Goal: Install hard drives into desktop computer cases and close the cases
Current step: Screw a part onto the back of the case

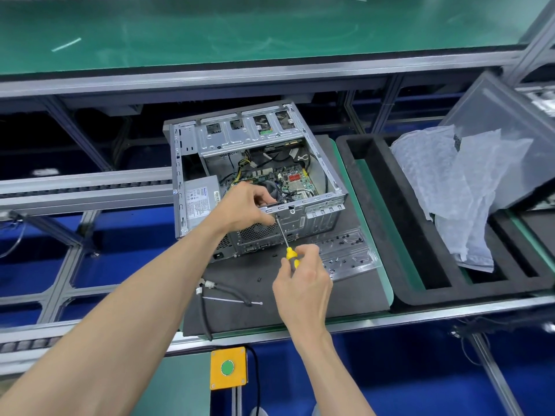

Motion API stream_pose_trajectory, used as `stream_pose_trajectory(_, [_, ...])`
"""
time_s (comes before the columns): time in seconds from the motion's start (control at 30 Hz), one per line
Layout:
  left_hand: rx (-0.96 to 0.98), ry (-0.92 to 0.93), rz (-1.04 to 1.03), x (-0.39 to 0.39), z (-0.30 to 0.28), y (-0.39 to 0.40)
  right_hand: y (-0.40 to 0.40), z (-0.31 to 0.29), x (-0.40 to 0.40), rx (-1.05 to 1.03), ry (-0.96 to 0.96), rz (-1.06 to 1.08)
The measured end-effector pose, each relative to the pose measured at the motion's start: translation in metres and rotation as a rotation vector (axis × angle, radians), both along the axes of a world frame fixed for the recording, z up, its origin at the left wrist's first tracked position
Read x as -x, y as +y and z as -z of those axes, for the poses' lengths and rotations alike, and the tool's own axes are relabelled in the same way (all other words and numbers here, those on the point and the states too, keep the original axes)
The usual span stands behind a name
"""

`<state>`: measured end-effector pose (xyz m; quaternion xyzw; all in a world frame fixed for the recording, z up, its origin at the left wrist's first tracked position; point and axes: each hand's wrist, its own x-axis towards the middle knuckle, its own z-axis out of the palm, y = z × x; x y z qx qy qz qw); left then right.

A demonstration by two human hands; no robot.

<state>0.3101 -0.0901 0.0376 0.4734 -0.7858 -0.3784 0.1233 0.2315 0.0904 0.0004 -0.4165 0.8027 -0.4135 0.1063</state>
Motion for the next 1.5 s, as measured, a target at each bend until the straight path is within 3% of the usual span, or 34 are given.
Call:
stream_pose_trajectory(0.23, [0.000, 0.007, -0.002, 0.000, -0.002, 0.000, -0.004, -0.006, 0.005, -0.026, 0.180, 0.041])
stream_pose_trajectory(0.4, [-0.004, 0.010, -0.006, 0.000, 0.001, -0.002, 0.000, 0.002, 0.012, -0.001, -0.036, -0.037])
stream_pose_trajectory(0.63, [-0.035, 0.006, 0.009, 0.000, 0.002, -0.003, -0.001, 0.001, 0.005, -0.097, 0.208, 0.000])
stream_pose_trajectory(0.83, [-0.025, -0.016, 0.005, 0.001, 0.002, -0.004, -0.001, 0.000, 0.010, -0.027, -0.032, -0.004])
stream_pose_trajectory(1.07, [-0.018, -0.027, 0.012, 0.001, 0.002, -0.004, -0.003, -0.007, 0.006, -0.086, 0.239, 0.002])
stream_pose_trajectory(1.23, [-0.122, -0.005, 0.026, 0.000, 0.003, -0.007, -0.002, -0.002, 0.009, -0.039, 0.010, -0.031])
stream_pose_trajectory(1.33, [-0.191, 0.089, -0.013, -0.001, -0.001, -0.007, -0.001, -0.005, 0.008, 0.003, 0.053, -0.021])
stream_pose_trajectory(1.5, [-0.166, 0.067, -0.030, 0.001, 0.003, -0.009, -0.004, -0.012, 0.006, -0.065, 0.261, -0.037])
